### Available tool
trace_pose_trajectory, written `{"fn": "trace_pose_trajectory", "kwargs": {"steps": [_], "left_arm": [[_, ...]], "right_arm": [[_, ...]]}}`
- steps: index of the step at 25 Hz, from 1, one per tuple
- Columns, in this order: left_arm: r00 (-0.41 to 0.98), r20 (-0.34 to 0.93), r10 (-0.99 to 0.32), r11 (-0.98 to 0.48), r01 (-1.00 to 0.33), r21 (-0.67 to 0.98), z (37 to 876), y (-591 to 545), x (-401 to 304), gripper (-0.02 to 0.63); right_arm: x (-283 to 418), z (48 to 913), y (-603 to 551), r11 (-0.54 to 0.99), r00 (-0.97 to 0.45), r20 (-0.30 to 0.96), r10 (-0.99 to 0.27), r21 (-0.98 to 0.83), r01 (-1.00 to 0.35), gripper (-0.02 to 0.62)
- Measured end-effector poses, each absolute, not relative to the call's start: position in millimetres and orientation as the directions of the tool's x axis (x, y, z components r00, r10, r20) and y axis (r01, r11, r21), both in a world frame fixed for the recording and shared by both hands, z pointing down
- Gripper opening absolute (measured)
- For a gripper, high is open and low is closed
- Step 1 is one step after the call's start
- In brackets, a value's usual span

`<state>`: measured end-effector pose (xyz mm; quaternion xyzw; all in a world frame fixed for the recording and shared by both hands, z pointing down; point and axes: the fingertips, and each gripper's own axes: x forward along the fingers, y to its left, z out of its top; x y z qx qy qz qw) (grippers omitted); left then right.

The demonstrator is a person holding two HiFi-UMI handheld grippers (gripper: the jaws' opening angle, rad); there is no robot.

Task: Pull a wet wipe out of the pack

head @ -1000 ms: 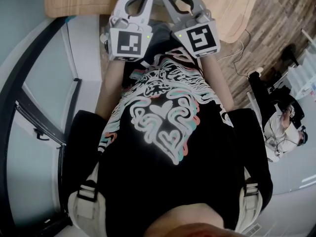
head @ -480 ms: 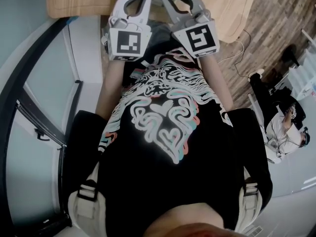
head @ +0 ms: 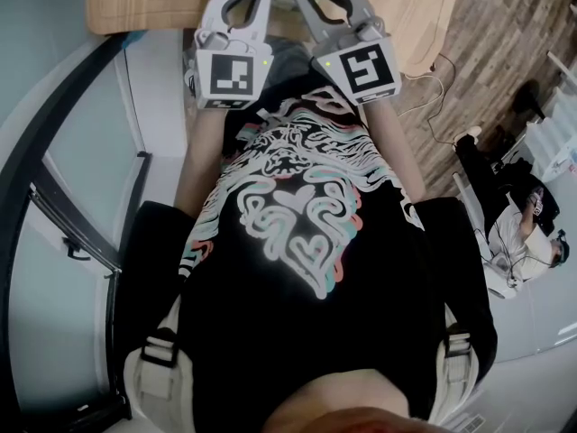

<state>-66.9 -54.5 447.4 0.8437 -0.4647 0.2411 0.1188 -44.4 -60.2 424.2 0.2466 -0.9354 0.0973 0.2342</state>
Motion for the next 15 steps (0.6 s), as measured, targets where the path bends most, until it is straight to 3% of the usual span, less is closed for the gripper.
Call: {"fn": "trace_pose_trajectory", "kwargs": {"steps": [15], "left_arm": [[0.451, 0.498, -0.740, -0.543, -0.838, -0.048, 431, -53, -68, -0.012]], "right_arm": [[-41, 405, -60, 0.854, -0.764, 0.468, -0.444, -0.037, -0.519, 0.006]]}}
